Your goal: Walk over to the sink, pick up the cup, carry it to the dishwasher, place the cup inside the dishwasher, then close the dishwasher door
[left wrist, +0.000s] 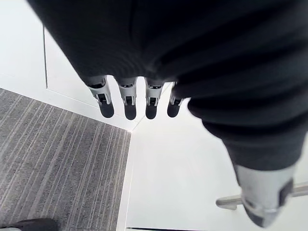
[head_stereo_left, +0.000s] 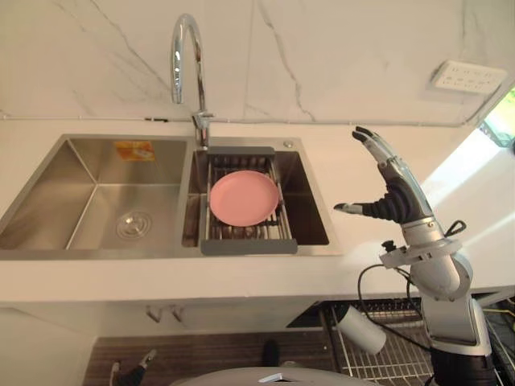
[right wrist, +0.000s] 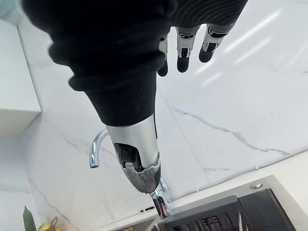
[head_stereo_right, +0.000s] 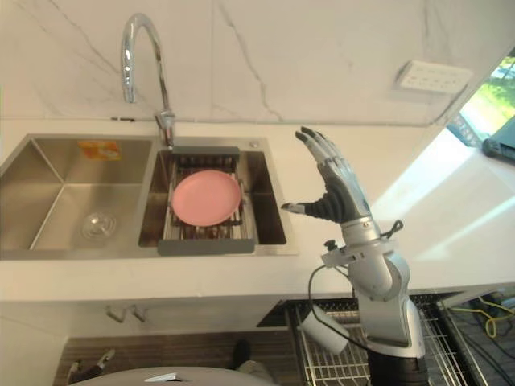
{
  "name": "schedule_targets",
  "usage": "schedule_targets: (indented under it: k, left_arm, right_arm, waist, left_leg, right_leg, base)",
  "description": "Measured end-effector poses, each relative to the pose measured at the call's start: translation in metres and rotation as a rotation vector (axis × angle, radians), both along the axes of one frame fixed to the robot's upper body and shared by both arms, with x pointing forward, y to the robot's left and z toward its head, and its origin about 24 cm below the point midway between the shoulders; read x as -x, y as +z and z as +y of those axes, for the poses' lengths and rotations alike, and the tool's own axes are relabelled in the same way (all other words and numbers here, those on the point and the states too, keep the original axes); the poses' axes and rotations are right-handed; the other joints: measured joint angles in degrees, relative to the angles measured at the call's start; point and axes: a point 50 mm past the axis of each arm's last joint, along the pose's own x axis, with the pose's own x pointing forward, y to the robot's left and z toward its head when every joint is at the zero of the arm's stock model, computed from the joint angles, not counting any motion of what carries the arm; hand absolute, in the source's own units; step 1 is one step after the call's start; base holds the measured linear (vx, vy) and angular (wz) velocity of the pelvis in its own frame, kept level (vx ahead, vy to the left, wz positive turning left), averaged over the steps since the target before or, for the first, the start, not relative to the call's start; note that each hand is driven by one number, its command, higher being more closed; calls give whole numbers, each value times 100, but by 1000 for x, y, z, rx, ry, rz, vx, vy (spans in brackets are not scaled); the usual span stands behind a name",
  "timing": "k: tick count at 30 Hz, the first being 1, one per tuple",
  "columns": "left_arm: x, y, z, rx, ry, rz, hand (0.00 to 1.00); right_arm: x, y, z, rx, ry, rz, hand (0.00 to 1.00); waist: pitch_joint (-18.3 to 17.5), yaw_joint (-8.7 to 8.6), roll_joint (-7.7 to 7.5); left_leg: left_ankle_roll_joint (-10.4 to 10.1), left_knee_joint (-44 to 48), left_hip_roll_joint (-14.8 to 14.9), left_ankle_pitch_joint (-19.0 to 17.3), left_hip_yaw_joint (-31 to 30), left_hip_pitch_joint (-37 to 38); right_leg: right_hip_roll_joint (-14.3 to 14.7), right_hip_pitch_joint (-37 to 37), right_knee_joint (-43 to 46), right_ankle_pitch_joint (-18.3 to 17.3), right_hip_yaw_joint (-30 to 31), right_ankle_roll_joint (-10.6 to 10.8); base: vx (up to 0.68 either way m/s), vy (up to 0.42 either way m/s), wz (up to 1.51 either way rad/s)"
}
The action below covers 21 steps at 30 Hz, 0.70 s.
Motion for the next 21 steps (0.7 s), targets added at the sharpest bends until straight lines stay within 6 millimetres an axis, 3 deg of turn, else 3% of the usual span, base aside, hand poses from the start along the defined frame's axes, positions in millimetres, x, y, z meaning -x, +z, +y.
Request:
schedule_targets:
  k: [6, 9, 21]
  left_arm:
    - [-4, 1, 5, -1, -55, 2, 0]
    - [-5, 2, 6, -7, -73, 5, 0]
    - [-5, 1, 5, 5, -85, 29, 0]
  right_arm:
    - [-34, -15, 6, 125, 19, 157, 0]
    - [-44, -28, 12, 190, 21, 227, 0]
    - [-73, -46, 34, 362, 78, 316, 0]
  waist:
    - [-2, 67, 6]
    - [0, 83, 4]
    - [47, 276, -15]
  left_leg:
    - [-9, 41, -10, -3, -82, -41]
    - [-6, 43, -36, -4, -235, -33]
    - [5, 37, -79, 2, -413, -57]
  right_leg:
    - [-6, -8, 0, 41, -17, -21]
    - [-39, 65, -1, 28, -122, 2]
    - [-97, 131, -2, -2, -282, 50]
  base:
    - [19, 44, 2]
    - [18, 52, 18]
    - [8, 34, 8]
